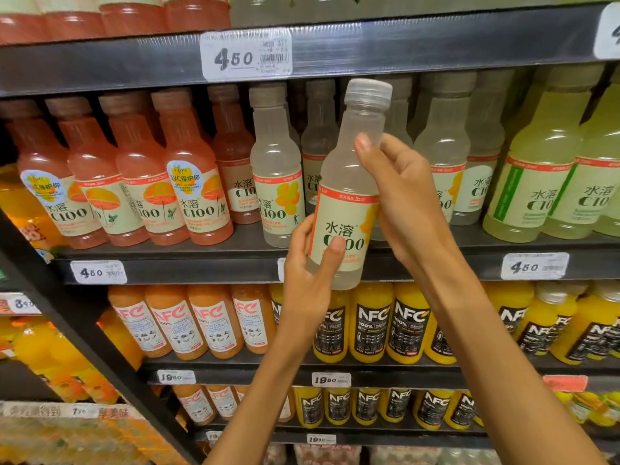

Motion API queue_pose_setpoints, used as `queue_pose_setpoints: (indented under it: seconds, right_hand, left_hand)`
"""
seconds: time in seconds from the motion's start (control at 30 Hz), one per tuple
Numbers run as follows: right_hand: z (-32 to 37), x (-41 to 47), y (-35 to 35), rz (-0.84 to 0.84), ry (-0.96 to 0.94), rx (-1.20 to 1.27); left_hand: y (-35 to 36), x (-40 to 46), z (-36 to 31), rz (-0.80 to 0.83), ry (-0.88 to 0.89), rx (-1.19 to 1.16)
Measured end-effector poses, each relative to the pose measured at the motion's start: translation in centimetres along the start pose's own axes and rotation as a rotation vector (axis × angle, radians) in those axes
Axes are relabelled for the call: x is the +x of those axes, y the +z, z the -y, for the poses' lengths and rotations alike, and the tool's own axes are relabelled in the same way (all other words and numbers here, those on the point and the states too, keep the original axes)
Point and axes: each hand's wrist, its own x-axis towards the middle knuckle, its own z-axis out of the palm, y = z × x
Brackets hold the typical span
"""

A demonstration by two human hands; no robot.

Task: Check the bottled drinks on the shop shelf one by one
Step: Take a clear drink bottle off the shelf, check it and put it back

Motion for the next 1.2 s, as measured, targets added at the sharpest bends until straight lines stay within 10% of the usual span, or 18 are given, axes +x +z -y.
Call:
queue_pose_setpoints:
  seconds: [0.8, 1.2]
  right_hand:
    - [-3.5, 1.6, -1.7, 0.135, -0.236, -0.414]
    - [-4.2, 1.8, 0.6, -0.228, -0.541, -1.005]
  left_hand:
    - [0.4, 2.3, 2.1, -0.33, 0.281, 0.655]
    - [1.0, 2.4, 2.7, -0.355, 0.327, 0.858]
